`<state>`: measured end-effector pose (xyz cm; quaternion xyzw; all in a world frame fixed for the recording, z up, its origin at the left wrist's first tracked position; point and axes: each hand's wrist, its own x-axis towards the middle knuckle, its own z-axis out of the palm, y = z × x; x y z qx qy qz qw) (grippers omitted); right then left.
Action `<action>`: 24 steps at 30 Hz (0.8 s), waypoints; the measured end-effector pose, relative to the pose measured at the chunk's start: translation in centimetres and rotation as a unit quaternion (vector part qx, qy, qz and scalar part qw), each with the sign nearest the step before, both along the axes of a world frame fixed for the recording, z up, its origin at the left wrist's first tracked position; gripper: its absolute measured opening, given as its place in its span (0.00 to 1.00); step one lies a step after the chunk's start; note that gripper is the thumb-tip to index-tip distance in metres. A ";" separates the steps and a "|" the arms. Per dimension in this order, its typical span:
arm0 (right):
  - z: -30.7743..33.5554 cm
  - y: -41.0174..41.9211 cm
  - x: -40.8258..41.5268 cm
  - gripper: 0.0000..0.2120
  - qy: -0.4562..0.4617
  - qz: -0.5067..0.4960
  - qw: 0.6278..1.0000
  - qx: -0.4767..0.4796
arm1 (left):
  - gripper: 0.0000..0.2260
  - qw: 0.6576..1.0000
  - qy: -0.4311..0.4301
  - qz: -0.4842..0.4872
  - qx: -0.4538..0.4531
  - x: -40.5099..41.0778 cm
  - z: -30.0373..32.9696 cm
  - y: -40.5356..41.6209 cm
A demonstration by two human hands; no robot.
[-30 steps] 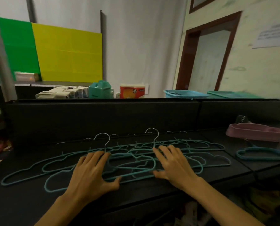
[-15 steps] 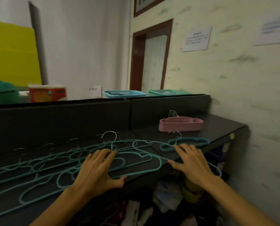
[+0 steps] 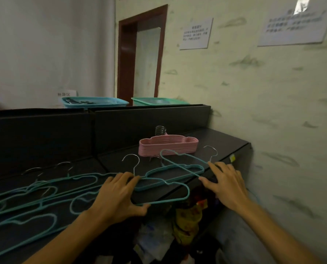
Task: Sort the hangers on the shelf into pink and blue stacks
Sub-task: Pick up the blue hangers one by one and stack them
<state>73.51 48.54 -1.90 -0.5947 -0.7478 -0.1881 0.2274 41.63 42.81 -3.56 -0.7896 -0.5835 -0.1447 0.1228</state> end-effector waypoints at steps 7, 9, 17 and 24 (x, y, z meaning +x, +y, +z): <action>1.4 8.7 2.7 0.43 0.021 0.042 0.999 0.016 | 0.43 0.997 -0.050 0.018 -0.054 4.8 0.7 7.5; 1.9 10.4 3.3 0.44 0.032 0.053 0.998 0.017 | 0.47 0.997 -0.043 0.025 -0.057 6.0 1.2 9.5; 1.7 14.0 5.7 0.44 0.039 0.109 0.993 0.010 | 0.50 0.995 -0.025 0.047 -0.086 9.6 1.1 13.0; 1.9 17.0 6.8 0.36 0.018 0.180 0.983 -0.023 | 0.50 0.989 -0.035 0.095 -0.104 11.6 0.8 13.8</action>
